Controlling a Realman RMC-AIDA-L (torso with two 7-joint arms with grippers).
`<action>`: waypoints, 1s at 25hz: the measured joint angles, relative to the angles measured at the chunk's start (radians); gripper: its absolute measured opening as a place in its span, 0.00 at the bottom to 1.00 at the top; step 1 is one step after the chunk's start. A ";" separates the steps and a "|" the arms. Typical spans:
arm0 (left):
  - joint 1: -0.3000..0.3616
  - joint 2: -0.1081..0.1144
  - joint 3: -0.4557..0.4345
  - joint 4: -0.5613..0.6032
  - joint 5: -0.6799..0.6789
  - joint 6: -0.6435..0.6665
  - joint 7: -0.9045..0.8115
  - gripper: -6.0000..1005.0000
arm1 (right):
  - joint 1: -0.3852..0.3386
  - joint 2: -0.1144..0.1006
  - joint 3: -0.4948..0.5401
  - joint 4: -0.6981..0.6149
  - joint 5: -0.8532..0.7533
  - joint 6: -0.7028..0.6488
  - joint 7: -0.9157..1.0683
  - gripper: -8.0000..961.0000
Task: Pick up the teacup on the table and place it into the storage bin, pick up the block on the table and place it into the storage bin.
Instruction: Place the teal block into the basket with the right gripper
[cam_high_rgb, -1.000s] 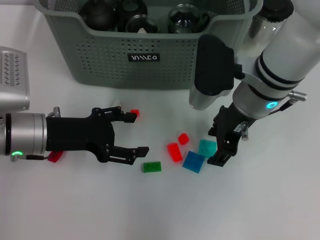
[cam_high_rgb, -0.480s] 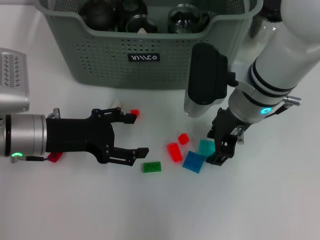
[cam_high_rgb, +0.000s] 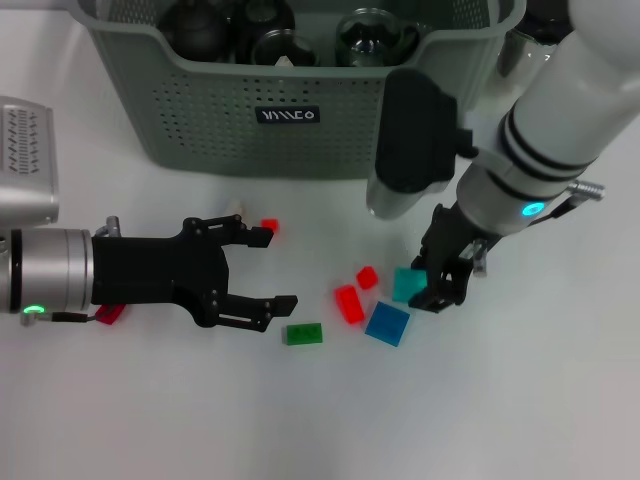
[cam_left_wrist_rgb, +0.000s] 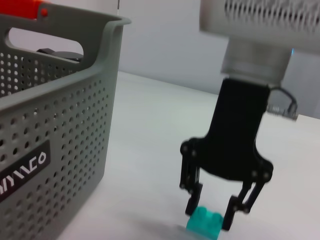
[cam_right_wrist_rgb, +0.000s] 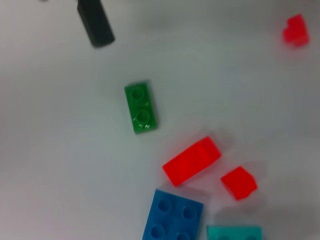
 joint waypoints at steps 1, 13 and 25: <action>0.000 0.000 0.000 0.000 0.000 0.000 0.000 0.92 | -0.004 -0.002 0.016 -0.025 -0.003 -0.023 0.002 0.45; 0.001 0.000 0.000 0.000 0.001 0.009 0.004 0.92 | 0.075 -0.004 0.520 -0.422 0.144 -0.253 0.033 0.45; -0.004 0.001 0.000 0.000 -0.002 0.014 -0.001 0.92 | 0.337 -0.011 0.571 0.028 -0.049 0.244 0.079 0.45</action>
